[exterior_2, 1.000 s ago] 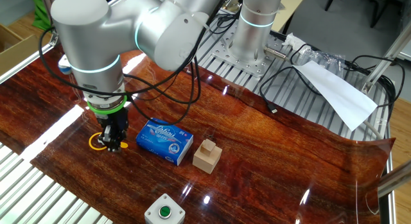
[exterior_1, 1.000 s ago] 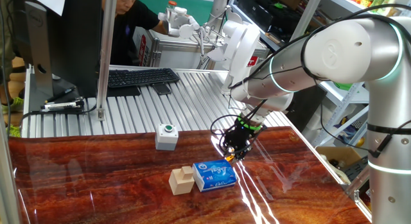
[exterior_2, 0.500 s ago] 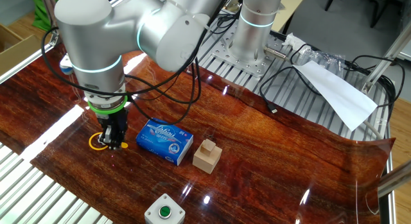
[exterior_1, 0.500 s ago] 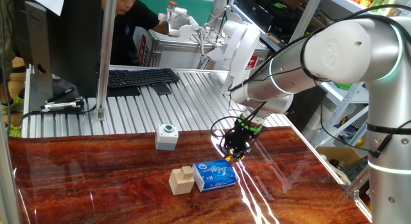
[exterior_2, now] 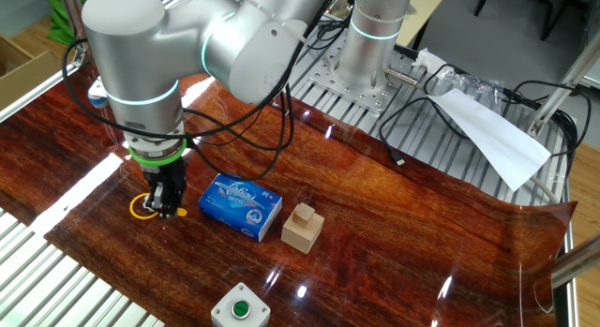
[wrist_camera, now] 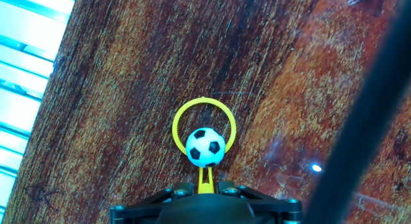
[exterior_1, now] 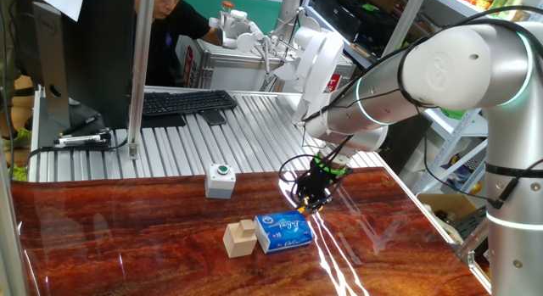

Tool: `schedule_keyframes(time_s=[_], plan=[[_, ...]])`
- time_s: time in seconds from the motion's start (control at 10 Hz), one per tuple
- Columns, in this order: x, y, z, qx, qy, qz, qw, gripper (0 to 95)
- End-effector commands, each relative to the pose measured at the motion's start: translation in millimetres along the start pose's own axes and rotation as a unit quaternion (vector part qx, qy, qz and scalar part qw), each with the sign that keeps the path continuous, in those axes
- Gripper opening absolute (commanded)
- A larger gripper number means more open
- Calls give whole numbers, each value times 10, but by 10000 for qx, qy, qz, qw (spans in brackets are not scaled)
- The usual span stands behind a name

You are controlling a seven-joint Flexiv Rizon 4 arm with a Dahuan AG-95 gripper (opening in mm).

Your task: Remove the bubble ring from the ball

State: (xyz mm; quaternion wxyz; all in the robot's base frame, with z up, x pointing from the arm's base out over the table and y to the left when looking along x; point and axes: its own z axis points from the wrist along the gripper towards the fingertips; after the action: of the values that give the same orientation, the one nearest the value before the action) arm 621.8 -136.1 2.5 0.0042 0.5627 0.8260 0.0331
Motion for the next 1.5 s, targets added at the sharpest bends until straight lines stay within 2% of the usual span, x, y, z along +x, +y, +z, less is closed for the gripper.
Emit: schedule_keyframes(time_s=[0.1, 1.0, 1.5], plan=[[0, 3, 6, -3, 5, -25, 10000, 0], [-1, -11, -42, -8, 19, -86, 10000, 0], [39, -9, -124, -2, 61, -53, 10000, 0]])
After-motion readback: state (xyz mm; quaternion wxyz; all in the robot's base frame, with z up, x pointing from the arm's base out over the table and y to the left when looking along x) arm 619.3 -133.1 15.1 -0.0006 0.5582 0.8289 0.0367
